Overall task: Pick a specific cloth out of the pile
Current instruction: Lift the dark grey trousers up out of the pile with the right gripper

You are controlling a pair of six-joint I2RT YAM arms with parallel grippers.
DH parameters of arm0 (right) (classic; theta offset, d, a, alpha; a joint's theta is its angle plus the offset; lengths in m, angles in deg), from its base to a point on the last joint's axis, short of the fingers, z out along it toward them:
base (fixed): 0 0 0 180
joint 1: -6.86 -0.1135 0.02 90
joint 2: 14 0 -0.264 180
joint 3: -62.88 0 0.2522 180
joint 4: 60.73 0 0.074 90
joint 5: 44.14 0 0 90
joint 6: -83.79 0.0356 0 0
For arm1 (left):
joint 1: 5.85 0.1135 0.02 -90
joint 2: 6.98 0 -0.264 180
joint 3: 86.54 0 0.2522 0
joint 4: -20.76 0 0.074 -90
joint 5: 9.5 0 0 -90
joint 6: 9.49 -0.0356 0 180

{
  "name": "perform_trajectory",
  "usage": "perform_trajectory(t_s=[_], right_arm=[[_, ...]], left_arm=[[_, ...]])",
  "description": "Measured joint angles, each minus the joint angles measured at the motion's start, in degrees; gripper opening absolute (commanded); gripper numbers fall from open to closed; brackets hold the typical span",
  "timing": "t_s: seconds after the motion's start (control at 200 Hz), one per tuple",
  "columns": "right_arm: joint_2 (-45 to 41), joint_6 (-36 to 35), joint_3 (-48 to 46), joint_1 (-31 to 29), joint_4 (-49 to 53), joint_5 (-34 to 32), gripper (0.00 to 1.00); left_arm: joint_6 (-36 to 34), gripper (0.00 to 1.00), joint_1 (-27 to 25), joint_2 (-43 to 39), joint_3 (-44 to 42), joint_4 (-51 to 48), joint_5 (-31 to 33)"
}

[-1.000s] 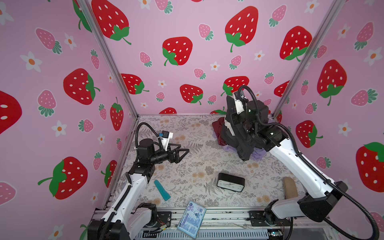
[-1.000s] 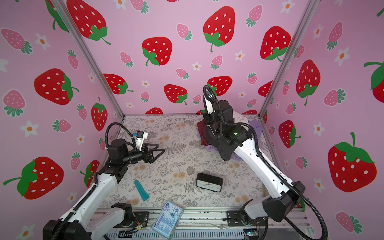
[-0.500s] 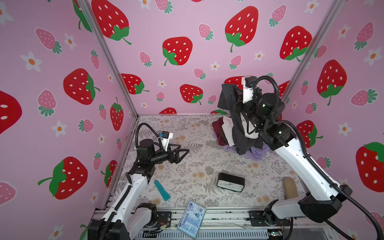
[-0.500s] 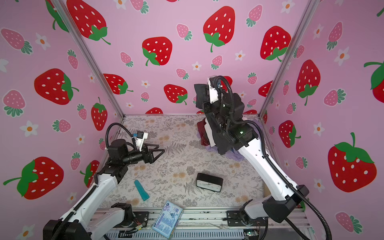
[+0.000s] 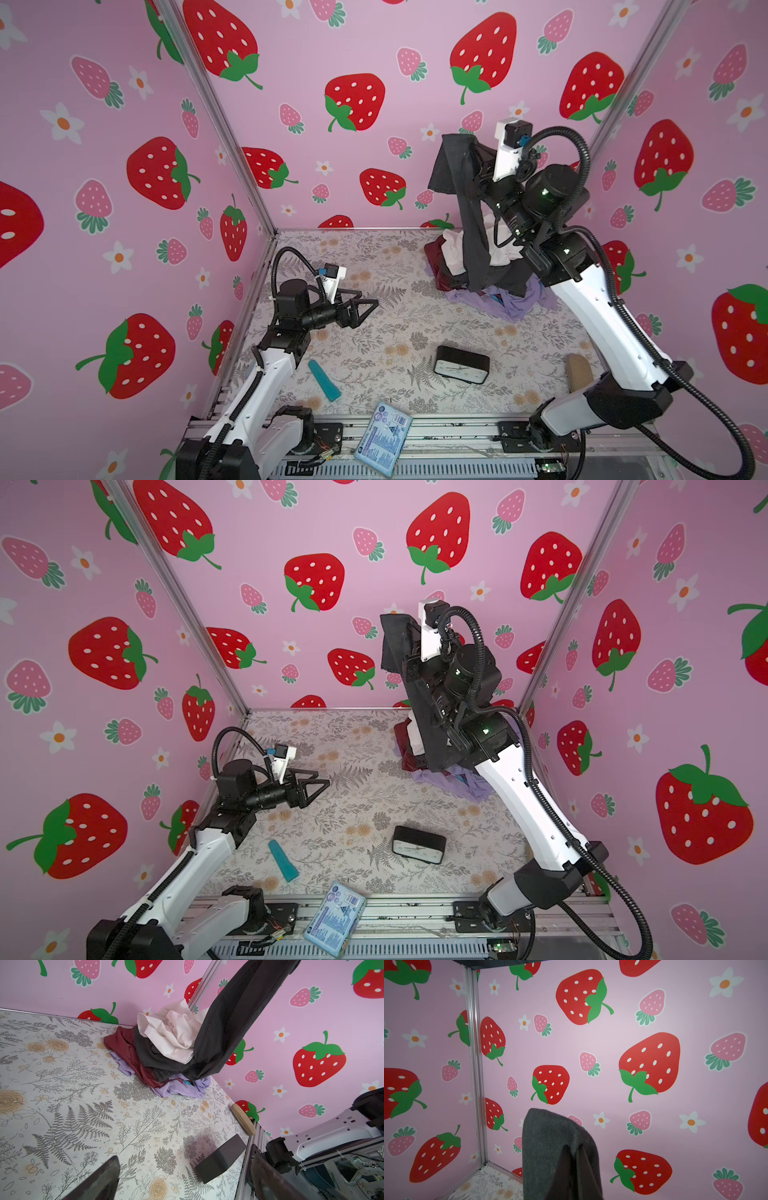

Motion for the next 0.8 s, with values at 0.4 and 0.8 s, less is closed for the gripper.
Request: perform_trajectory(t_s=[0.4,0.8], right_arm=[[-3.2,-3.3,-6.8,-0.5,-3.1,-1.6,0.00],[-3.2,-7.2,-17.4,-0.5,1.0,-5.5,0.00]], left_arm=[[0.0,0.99,0.0,-0.1,0.0,0.0,0.0],[0.2,0.99,0.0,1.7,0.0,0.0,0.0]])
